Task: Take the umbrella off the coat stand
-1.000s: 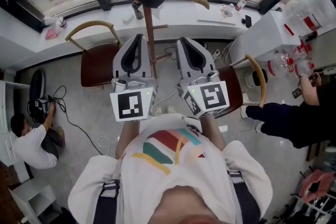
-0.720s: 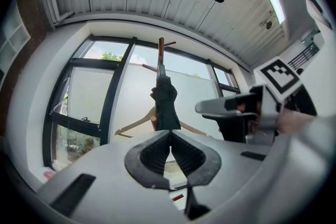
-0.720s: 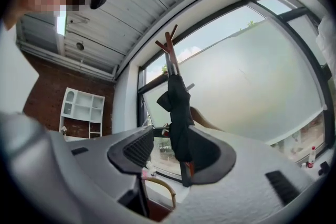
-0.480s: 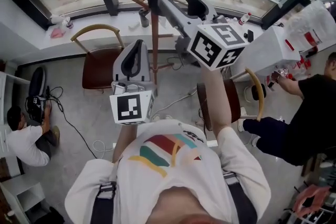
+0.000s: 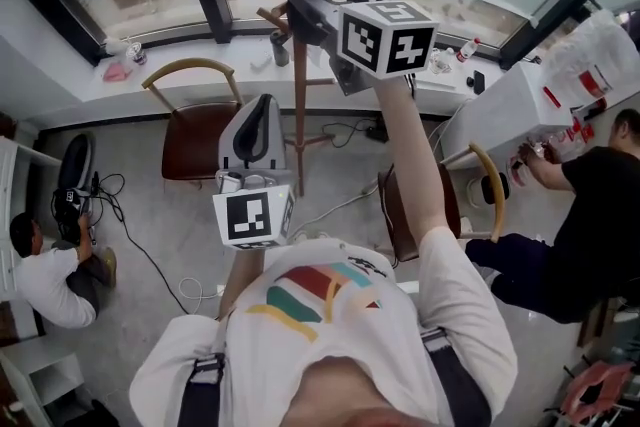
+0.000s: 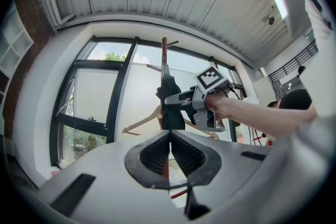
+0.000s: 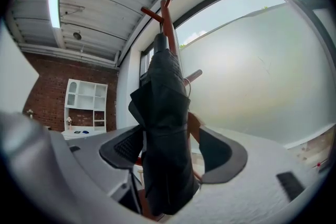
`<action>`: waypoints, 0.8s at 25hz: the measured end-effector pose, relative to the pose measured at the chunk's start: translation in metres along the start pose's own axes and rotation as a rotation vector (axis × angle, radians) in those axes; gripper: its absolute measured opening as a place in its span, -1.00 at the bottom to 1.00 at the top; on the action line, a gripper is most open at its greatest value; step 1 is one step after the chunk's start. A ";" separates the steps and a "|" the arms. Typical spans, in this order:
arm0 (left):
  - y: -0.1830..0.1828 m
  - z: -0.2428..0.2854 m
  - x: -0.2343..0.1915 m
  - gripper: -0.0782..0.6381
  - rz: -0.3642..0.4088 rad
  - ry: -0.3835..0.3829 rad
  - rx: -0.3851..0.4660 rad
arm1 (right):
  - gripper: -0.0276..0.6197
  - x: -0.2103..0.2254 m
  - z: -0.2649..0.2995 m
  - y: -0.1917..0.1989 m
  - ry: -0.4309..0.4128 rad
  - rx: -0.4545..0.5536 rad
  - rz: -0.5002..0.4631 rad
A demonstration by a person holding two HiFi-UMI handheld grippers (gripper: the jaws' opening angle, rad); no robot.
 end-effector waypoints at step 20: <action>-0.001 -0.005 -0.005 -0.75 0.009 -0.018 0.012 | -0.30 -0.003 -0.004 0.000 0.023 0.015 -0.072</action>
Point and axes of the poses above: the fingertips, and each gripper's own axes: z forward along the fingers, x to its right, y out of its underside, the point moved 4 cm from there along -z, backward along the fingers, and after that the axes turned 13 degrees about x, right-handed, at the moved point
